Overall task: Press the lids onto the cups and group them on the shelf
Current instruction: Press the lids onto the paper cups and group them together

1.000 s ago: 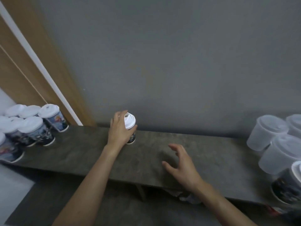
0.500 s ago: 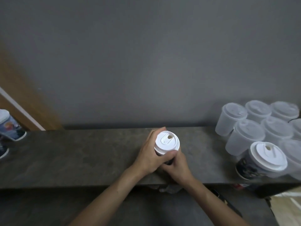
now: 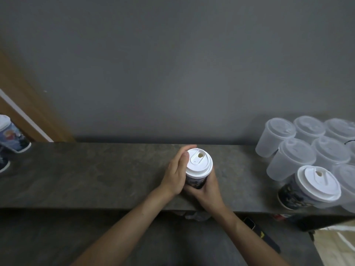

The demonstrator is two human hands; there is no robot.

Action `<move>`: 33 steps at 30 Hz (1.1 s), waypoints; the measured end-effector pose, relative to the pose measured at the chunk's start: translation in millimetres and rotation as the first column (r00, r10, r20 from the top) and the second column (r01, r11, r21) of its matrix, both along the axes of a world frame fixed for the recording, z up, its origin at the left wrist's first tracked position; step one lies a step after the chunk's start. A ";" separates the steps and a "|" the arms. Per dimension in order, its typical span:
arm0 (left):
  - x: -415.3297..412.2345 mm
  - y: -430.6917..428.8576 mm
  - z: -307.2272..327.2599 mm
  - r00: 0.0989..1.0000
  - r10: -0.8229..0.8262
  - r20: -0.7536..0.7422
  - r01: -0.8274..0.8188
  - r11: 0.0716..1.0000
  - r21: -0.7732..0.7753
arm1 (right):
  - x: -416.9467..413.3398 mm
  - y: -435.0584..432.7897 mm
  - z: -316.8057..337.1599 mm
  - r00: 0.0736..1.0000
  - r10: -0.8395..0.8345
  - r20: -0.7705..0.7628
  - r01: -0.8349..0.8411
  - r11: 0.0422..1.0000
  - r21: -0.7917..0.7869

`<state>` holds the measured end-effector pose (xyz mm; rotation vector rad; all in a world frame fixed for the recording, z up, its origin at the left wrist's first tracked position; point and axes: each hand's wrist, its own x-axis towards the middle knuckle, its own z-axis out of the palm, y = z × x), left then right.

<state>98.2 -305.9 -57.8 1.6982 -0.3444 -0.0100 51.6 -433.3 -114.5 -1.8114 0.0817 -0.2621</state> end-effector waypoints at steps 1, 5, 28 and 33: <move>2.8 -0.1 0.5 1.000 -0.002 -0.028 0.001 1.000 -0.025 | 0.0 0.0 0.9 1.000 -0.014 0.012 0.014 1.000 -0.011; 19.3 -2.9 11.8 0.953 -0.106 -0.282 0.065 0.986 -0.151 | 2.4 -4.8 -4.0 1.000 -0.013 0.011 0.014 0.998 -0.067; 17.7 -22.6 -4.3 0.924 0.119 -0.363 -0.217 0.945 -0.243 | 6.9 -2.6 -14.9 0.998 -0.056 -0.001 0.056 0.998 -0.030; 25.3 -12.3 11.5 0.852 -0.111 -0.511 -0.030 0.965 -0.260 | 8.5 -6.6 -14.9 0.999 -0.009 -0.037 0.006 0.997 -0.083</move>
